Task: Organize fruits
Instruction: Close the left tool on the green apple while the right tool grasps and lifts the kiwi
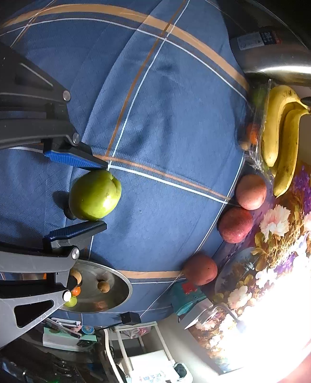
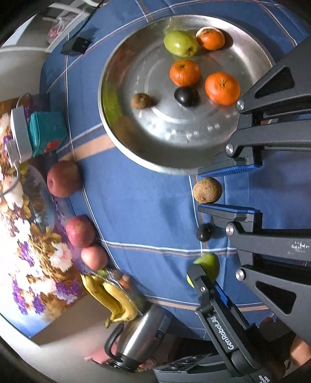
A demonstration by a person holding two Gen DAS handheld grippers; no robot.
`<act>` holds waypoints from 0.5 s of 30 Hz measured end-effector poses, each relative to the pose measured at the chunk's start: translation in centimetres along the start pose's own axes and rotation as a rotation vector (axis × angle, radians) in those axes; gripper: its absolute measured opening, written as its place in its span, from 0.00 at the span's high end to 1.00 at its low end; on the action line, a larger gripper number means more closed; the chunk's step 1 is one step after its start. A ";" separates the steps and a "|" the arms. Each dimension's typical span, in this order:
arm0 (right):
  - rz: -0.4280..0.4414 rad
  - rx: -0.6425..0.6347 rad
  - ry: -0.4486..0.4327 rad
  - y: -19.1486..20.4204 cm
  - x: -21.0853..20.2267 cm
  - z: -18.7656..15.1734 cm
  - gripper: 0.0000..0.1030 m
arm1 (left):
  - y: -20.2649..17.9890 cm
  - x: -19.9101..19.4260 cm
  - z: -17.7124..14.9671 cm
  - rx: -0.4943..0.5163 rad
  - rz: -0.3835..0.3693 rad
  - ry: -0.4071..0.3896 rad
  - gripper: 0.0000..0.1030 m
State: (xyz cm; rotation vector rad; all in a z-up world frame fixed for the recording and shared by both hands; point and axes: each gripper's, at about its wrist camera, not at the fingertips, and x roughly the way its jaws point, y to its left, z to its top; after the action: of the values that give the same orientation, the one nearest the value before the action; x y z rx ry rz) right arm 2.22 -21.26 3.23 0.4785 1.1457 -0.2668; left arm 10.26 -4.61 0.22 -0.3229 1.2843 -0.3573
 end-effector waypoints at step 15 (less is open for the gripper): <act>-0.121 0.154 -0.075 -6.3 -2.4 1.1 0.78 | -5.3 0.5 -1.8 0.143 -0.054 0.010 0.65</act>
State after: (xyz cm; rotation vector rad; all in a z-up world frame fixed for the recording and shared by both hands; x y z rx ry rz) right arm -0.59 -27.34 4.42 0.5313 1.0873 -0.4770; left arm 8.17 -9.70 1.60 -0.2354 1.2548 -0.4947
